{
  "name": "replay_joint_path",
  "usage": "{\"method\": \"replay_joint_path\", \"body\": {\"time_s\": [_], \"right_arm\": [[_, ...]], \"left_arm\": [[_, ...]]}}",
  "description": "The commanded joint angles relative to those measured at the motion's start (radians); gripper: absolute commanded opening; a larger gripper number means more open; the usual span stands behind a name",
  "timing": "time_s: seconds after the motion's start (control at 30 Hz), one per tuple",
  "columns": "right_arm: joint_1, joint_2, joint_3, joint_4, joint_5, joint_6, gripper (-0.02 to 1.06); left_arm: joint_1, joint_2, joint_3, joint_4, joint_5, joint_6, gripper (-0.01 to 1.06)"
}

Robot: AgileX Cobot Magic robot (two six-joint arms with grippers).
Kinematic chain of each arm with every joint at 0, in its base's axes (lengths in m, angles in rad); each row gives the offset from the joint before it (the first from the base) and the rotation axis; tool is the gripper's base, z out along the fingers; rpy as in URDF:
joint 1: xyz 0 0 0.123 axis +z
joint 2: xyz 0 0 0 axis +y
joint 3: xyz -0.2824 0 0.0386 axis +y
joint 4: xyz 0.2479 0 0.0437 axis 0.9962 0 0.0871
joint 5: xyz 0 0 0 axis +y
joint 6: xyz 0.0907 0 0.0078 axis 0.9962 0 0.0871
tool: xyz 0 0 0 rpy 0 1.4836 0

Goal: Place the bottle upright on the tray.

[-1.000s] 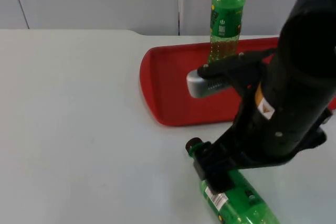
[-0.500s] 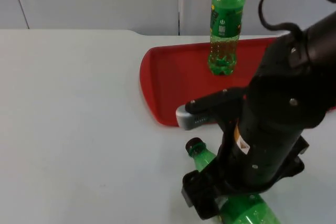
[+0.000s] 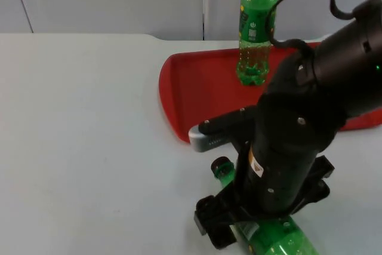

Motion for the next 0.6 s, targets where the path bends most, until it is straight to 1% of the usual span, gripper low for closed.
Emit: {"method": "replay_joint_path", "body": {"time_s": [0.0, 0.03, 0.1, 0.13, 0.17, 0.23, 0.27, 0.3, 0.4, 0.43, 0.47, 0.5, 0.53, 0.57], "right_arm": [[0.003, 0.008, -0.016, -0.002, 0.020, -0.005, 0.95], [0.003, 0.009, -0.017, -0.002, 0.023, -0.005, 0.94], [-0.007, 0.009, -0.017, 0.003, 0.023, -0.005, 0.87], [-0.007, 0.009, -0.017, 0.005, 0.030, -0.005, 0.82], [-0.007, 0.009, -0.017, 0.005, 0.030, -0.005, 0.82], [-0.007, 0.009, -0.017, 0.005, 0.037, -0.005, 0.69], [-0.007, 0.009, -0.017, 0.005, 0.044, -0.003, 0.59], [-0.007, 0.009, -0.017, 0.005, 0.044, -0.003, 0.59], [-0.007, 0.009, -0.017, 0.005, 0.048, -0.003, 0.32], [-0.007, 0.009, -0.017, 0.003, 0.048, -0.003, 0.19], [-0.007, 0.009, -0.017, 0.003, 0.048, -0.003, 0.19], [-0.007, 0.009, -0.017, -0.001, 0.044, -0.003, 0.05], [-0.007, 0.009, -0.017, -0.001, 0.040, -0.003, 0.00], [-0.007, 0.009, -0.017, -0.001, 0.037, -0.003, 0.00]], "left_arm": [[-0.005, -0.005, 0.003, -0.005, -0.001, 0.001, 1.05], [-0.005, -0.005, 0.003, -0.005, -0.001, 0.001, 1.05], [-0.005, -0.005, 0.003, -0.005, -0.001, 0.001, 1.05], [-0.005, -0.005, 0.003, -0.005, -0.001, 0.001, 1.05], [-0.005, -0.005, 0.003, -0.005, -0.001, 0.001, 1.05], [-0.005, -0.005, 0.003, -0.005, -0.001, 0.001, 1.05], [-0.005, -0.005, 0.003, -0.005, -0.001, 0.001, 1.05], [-0.005, -0.005, 0.003, -0.005, -0.001, 0.001, 1.05], [-0.005, -0.005, 0.003, -0.005, -0.001, 0.001, 1.05], [-0.005, -0.005, 0.003, -0.005, -0.001, 0.001, 1.05], [-0.005, -0.005, 0.003, -0.005, -0.001, 0.001, 1.05], [-0.005, -0.005, 0.003, -0.005, -0.001, 0.001, 1.05], [-0.005, -0.005, 0.003, -0.005, -0.001, 0.001, 1.05], [-0.005, -0.005, 0.003, -0.005, -0.001, 0.001, 1.05]]}}
